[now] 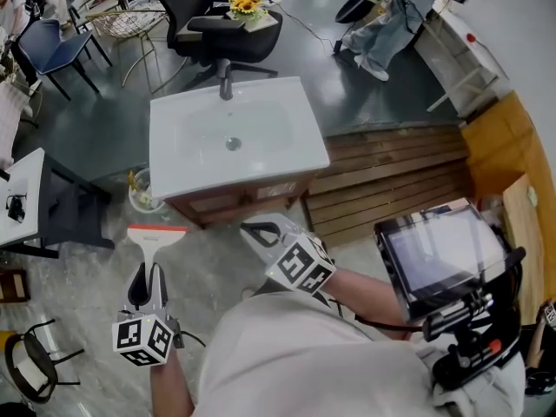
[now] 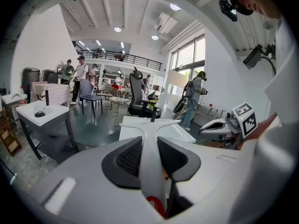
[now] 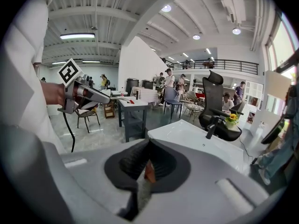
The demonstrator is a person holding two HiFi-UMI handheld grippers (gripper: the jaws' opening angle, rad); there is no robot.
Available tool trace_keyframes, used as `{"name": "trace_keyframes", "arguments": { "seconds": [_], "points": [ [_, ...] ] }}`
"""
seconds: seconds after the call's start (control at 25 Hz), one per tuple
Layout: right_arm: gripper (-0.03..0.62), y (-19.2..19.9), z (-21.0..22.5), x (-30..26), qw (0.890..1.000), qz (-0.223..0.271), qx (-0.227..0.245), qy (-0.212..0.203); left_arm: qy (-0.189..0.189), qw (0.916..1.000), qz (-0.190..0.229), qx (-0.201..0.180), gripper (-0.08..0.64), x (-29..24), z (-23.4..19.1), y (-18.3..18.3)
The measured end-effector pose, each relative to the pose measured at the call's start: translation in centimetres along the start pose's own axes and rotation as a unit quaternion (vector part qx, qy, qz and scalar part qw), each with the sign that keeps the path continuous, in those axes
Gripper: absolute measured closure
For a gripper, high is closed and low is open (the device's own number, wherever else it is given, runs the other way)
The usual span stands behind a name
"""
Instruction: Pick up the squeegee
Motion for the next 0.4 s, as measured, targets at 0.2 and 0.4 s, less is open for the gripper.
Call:
{"name": "trace_keyframes", "arguments": {
  "seconds": [0.2, 0.4],
  "points": [
    [0.589, 0.7, 1.7, 0.0, 1.000, -0.006, -0.005, 0.004, 0.002, 1.0000, -0.005, 0.000, 0.451, -1.8, 0.4, -0.4],
    [0.590, 0.7, 4.1, -0.5, 1.000, -0.004, -0.006, 0.010, 0.002, 1.0000, -0.007, -0.003, 0.451, -4.3, 0.8, -1.6]
  ]
}}
Point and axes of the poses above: the fingertips, and each gripper's own axes: x backward along the fingers, z to its right, y out of its underside, the point moved 4 cm from there along x, backward along the fingers, and after that the axes turned 9 degrees about x, right-handed, at the moved point
